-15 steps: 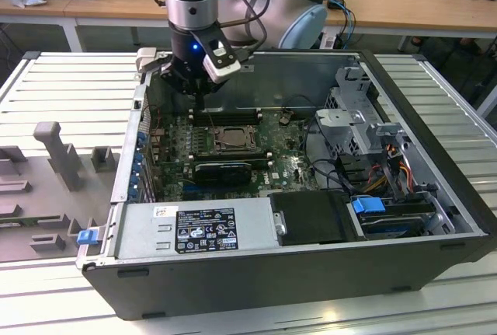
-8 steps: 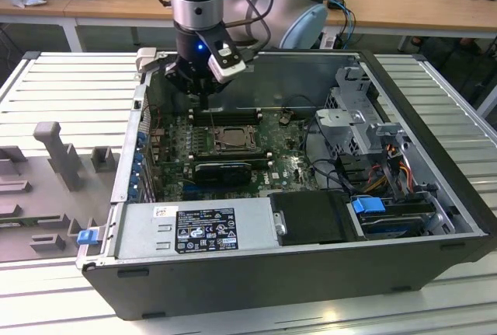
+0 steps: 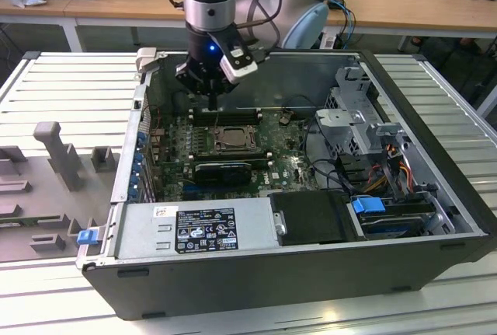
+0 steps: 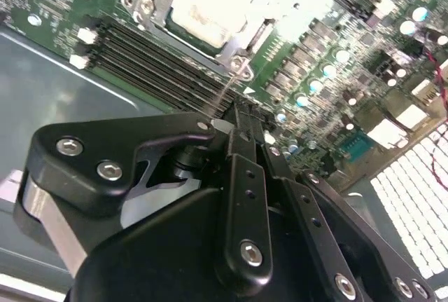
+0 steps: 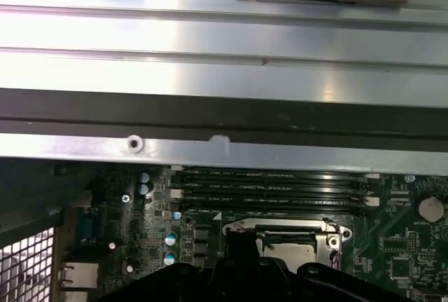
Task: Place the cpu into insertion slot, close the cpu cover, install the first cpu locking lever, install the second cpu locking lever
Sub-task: 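Install the first cpu locking lever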
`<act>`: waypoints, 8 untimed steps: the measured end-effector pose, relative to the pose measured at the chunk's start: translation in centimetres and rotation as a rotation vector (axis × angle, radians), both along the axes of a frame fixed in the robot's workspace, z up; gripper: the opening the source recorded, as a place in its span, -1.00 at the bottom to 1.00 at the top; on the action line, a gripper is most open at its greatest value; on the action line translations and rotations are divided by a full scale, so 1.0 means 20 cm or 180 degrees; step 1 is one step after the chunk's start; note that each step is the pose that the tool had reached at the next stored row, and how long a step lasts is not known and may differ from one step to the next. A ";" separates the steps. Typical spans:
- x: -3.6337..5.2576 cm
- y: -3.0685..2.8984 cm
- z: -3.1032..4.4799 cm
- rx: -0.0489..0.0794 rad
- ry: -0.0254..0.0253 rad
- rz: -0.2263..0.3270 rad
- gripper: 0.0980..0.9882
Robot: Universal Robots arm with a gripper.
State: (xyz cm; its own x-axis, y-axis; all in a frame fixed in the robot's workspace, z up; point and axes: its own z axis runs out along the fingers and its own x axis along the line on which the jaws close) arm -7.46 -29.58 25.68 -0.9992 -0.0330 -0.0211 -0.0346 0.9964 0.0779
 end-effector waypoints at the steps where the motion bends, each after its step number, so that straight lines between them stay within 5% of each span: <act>1: 0.020 0.000 -0.003 0.0000 0.0000 0.0000 -0.98; 4: 0.054 0.000 -0.007 0.0015 0.0002 0.0000 -0.98; 8: 0.070 -0.001 -0.014 0.0164 0.0002 0.0000 -0.98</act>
